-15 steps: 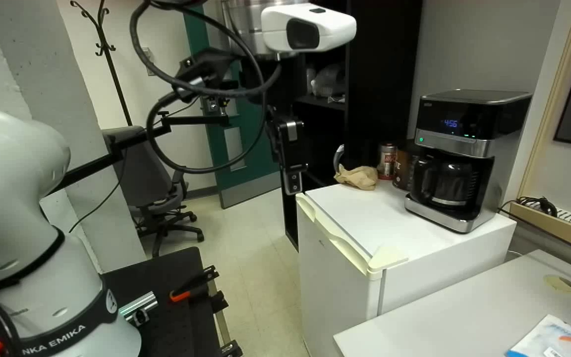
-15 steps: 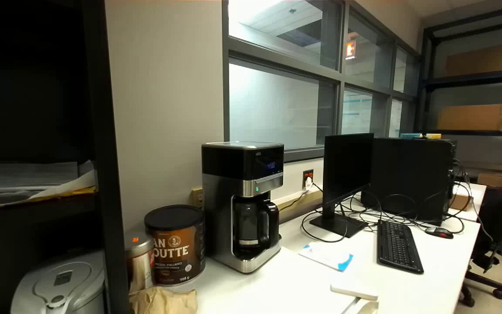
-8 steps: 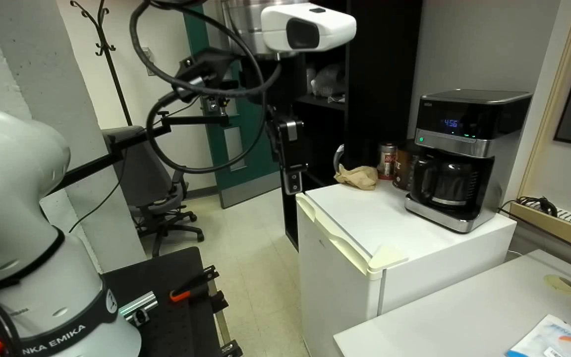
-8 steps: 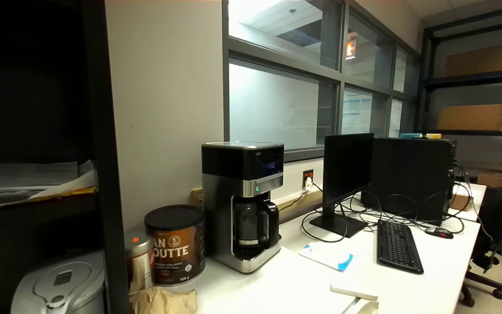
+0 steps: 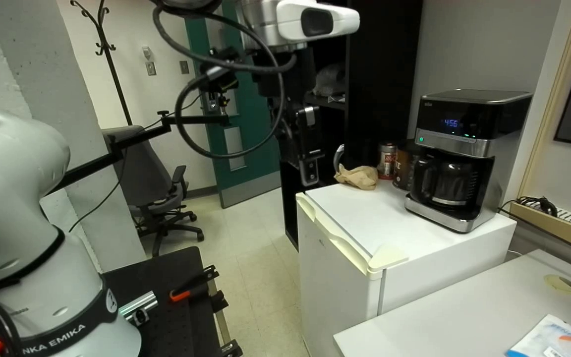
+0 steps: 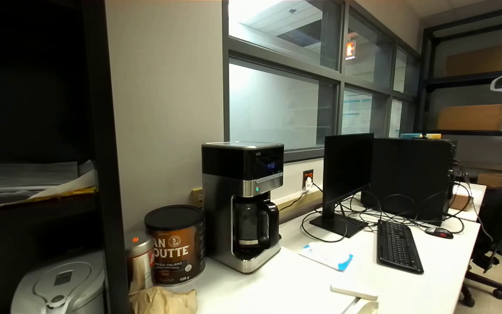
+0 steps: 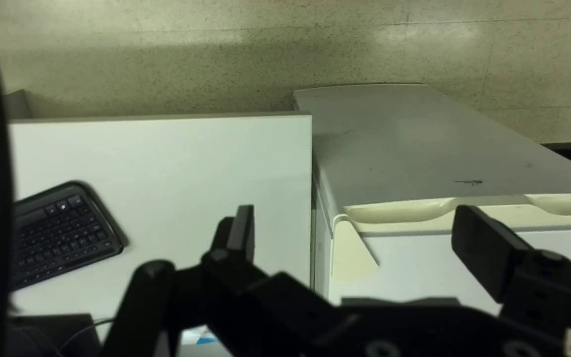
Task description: Press a button on the coffee maker
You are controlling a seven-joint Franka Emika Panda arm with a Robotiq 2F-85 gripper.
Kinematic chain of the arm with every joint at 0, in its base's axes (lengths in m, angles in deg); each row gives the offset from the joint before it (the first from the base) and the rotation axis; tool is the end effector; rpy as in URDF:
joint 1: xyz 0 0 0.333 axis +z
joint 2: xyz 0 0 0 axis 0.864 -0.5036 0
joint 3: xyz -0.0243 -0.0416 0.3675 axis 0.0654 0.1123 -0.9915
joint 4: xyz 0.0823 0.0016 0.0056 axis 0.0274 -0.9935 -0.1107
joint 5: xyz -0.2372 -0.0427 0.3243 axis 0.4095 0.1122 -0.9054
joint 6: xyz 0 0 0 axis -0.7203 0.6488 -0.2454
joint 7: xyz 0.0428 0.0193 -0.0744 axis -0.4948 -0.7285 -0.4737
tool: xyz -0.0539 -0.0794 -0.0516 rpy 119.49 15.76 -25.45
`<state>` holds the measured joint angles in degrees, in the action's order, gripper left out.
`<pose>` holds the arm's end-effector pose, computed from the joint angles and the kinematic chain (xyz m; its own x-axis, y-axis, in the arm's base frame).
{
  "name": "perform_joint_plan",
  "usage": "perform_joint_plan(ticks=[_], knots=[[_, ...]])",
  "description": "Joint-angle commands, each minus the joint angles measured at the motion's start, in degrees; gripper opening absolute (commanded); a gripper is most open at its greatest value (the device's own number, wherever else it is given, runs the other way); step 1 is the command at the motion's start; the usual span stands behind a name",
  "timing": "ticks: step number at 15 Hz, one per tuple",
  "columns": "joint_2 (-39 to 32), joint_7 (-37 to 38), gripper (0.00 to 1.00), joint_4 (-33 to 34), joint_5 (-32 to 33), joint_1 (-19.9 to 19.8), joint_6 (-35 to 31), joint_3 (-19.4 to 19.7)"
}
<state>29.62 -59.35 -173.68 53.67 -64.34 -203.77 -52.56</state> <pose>0.3267 -0.0649 0.4775 0.9919 -0.0755 0.1020 -0.0754 -0.9971 -0.0044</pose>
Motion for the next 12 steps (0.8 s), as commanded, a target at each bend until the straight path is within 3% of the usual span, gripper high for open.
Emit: perform_joint_plan(ticks=[1,5,6,8,12], knots=[[-7.9,-1.7,1.0,6.2,6.5,-0.1,-3.5,-3.3],[-15.8,-2.4,0.97,12.4,15.1,-1.0,-10.7,-4.4],[-17.9,-2.7,0.73,13.9,16.7,-1.1,-12.9,-4.2],[-22.3,-2.0,0.7,16.9,20.1,-1.7,-18.0,-4.3],[-31.2,-0.7,0.42,22.9,26.6,-2.7,-28.0,-4.2]])
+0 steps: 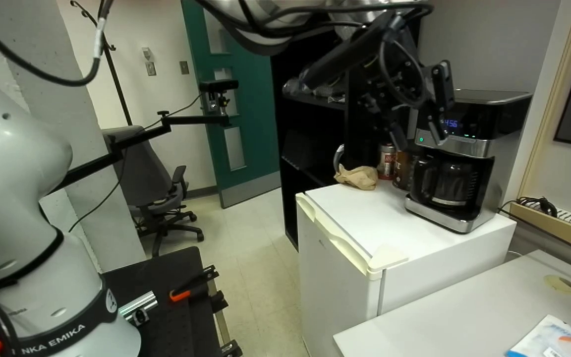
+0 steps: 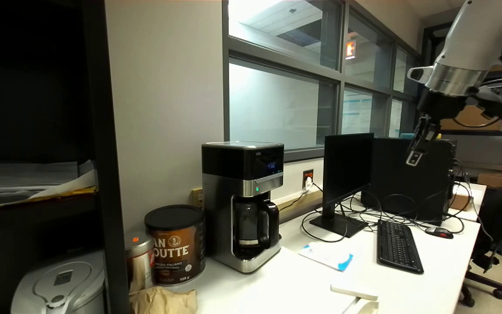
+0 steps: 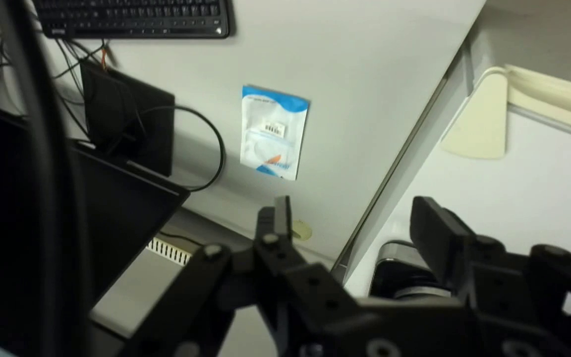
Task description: Press a button on the coffee maker
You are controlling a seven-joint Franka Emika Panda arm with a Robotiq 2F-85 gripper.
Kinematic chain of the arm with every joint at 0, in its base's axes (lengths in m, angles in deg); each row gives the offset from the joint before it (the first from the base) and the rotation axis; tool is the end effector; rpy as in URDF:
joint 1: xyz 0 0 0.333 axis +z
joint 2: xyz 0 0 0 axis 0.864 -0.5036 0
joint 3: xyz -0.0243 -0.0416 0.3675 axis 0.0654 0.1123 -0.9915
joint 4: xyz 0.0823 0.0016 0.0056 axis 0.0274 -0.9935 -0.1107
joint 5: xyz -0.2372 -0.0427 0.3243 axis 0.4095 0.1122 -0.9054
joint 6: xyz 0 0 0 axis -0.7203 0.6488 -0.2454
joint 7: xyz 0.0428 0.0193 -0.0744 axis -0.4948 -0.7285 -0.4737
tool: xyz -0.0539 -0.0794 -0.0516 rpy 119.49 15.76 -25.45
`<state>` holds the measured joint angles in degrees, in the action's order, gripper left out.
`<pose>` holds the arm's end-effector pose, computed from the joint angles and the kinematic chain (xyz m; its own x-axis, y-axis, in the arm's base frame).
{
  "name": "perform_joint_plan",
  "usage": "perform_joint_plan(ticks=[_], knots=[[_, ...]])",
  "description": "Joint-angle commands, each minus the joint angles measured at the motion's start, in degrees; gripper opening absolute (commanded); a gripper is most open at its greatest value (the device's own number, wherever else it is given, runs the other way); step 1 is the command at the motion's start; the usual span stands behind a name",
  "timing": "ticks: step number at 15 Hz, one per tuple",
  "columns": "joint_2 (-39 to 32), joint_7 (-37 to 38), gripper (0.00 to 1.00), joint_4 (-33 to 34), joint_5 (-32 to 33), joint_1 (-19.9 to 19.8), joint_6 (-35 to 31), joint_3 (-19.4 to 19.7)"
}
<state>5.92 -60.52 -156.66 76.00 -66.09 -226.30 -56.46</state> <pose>0.4885 -0.0682 0.4982 0.9148 0.2943 0.2765 0.1775 -0.9081 0.3793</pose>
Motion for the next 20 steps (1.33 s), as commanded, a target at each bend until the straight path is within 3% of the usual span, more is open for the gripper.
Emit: perform_joint_plan(ticks=[1,5,6,13,20], knots=[[-9.5,1.0,0.33,7.5,5.7,-1.0,-7.4,-0.3],[-16.4,2.5,0.03,13.0,9.0,0.2,-14.1,0.3],[-17.7,2.9,0.0,14.0,9.5,0.8,-15.8,0.4],[-25.5,10.8,0.0,19.2,17.9,2.3,-26.2,0.8],[-34.8,22.4,0.0,26.8,27.0,6.8,-30.5,4.3]])
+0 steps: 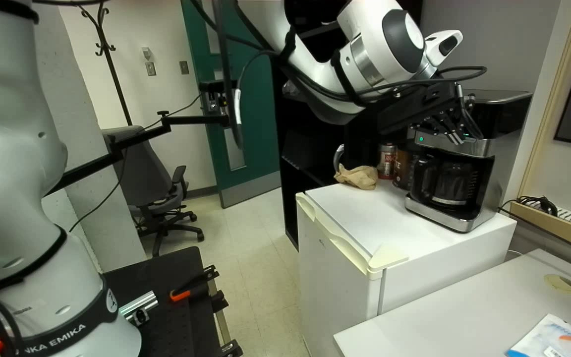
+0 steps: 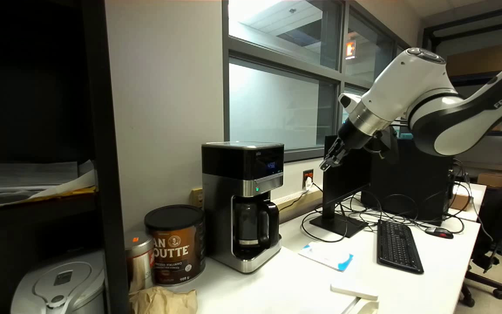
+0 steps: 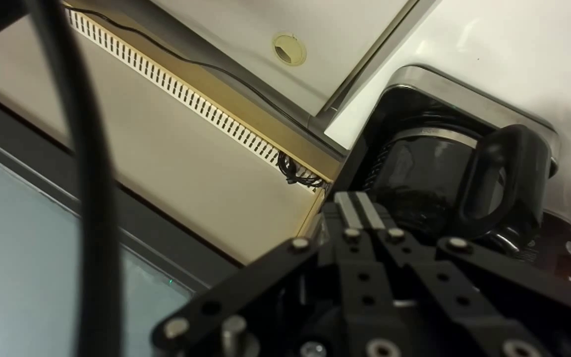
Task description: Press a button on the coffee maker
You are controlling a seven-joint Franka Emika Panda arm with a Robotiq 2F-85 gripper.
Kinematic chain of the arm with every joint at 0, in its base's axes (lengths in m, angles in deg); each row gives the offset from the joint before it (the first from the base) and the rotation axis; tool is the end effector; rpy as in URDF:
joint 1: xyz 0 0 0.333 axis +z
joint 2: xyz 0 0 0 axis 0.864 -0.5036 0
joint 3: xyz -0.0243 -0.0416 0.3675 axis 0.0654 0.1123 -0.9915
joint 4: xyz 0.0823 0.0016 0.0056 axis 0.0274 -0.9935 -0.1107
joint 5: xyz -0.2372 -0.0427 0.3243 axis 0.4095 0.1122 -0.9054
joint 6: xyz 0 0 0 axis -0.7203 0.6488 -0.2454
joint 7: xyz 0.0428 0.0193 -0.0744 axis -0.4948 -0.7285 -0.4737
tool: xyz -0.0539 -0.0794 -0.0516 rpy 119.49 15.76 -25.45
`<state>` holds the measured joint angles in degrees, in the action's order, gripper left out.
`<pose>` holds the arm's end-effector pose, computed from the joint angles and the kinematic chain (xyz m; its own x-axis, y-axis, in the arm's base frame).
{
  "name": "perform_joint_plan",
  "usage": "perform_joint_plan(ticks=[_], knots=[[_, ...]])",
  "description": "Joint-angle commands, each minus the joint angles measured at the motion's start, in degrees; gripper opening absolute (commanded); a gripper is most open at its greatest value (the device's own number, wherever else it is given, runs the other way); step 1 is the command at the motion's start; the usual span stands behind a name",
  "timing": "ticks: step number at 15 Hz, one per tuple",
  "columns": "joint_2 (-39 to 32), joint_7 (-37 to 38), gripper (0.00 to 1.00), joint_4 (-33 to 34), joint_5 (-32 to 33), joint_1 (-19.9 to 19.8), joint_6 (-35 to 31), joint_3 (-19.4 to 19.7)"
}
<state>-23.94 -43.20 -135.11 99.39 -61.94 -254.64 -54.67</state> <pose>0.6603 -0.0088 0.4245 0.6736 0.5313 0.5138 0.2882 -0.8289 0.4794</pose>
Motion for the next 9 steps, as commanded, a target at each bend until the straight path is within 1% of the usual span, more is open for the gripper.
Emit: perform_joint_plan(ticks=[1,4,9], knots=[[-6.2,6.3,0.0,6.4,4.4,3.3,-2.6,3.0],[-9.7,9.0,0.0,9.8,6.0,4.9,-4.4,4.8],[-14.8,11.3,0.0,15.2,6.2,7.7,-7.2,7.6]])
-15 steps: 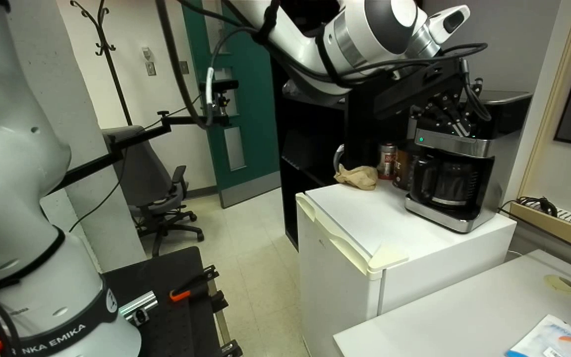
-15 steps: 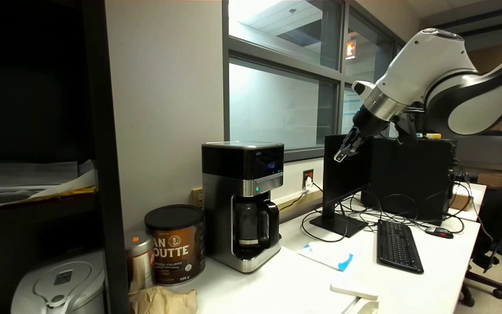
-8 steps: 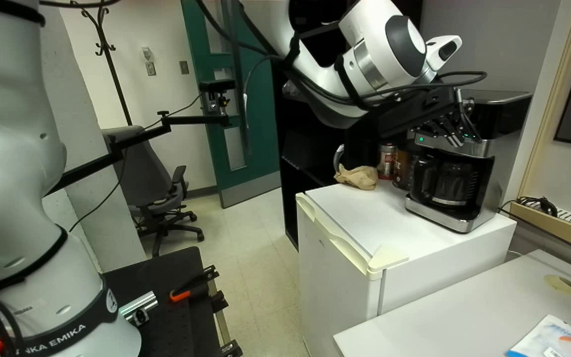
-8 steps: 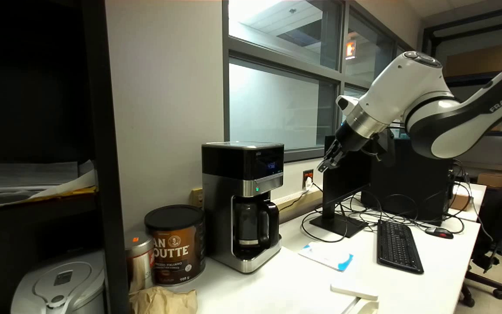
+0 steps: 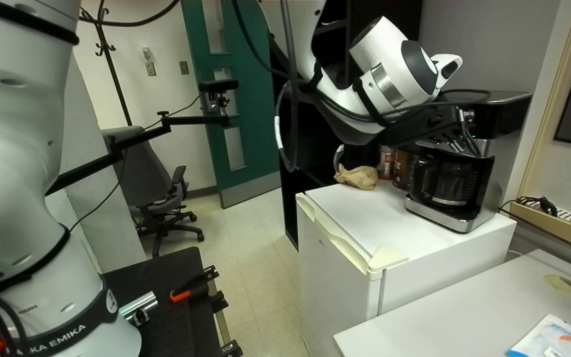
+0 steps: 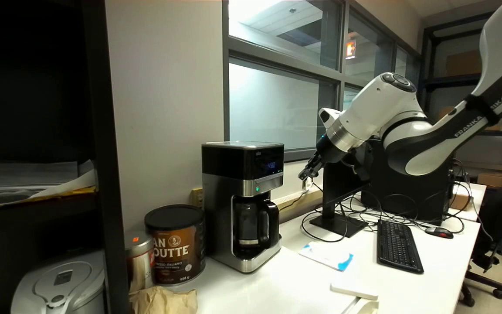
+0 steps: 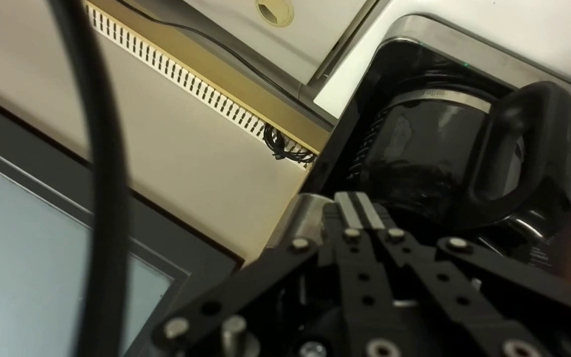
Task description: Press a button on the coffee maker
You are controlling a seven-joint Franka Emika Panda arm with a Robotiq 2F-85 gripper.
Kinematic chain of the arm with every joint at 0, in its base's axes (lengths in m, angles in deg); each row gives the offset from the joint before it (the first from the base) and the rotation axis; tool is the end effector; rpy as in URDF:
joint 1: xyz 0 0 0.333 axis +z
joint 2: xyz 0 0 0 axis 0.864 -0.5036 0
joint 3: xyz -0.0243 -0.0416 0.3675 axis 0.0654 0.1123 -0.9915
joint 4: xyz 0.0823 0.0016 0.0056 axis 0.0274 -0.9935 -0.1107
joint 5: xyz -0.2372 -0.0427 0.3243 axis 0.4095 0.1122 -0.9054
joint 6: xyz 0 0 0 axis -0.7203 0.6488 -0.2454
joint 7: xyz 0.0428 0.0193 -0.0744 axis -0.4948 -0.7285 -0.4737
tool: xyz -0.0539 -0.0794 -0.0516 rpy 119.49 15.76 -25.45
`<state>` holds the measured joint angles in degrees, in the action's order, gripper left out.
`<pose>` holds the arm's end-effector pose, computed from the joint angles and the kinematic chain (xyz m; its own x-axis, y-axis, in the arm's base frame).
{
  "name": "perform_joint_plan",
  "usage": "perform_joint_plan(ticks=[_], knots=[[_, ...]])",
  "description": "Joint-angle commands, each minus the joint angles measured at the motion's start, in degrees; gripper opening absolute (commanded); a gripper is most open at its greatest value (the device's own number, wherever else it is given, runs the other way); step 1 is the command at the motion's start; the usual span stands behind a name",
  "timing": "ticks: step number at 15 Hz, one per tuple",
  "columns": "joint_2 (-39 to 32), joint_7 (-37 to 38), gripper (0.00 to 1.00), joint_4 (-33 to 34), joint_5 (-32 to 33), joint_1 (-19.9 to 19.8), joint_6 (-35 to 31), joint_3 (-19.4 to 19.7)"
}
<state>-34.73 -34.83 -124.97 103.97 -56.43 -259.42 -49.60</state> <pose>0.7130 0.0149 0.3833 0.6300 0.5304 0.5673 0.2811 -0.8367 0.4701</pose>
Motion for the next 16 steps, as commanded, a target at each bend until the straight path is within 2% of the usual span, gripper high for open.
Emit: perform_joint_plan(ticks=[1,9,16], knots=[[-4.9,3.2,0.0,6.1,1.5,2.7,-2.8,3.0],[-10.3,4.2,0.0,12.9,0.4,5.5,-3.5,5.4],[-12.4,4.0,0.0,15.6,-0.1,5.6,-3.3,5.7]])
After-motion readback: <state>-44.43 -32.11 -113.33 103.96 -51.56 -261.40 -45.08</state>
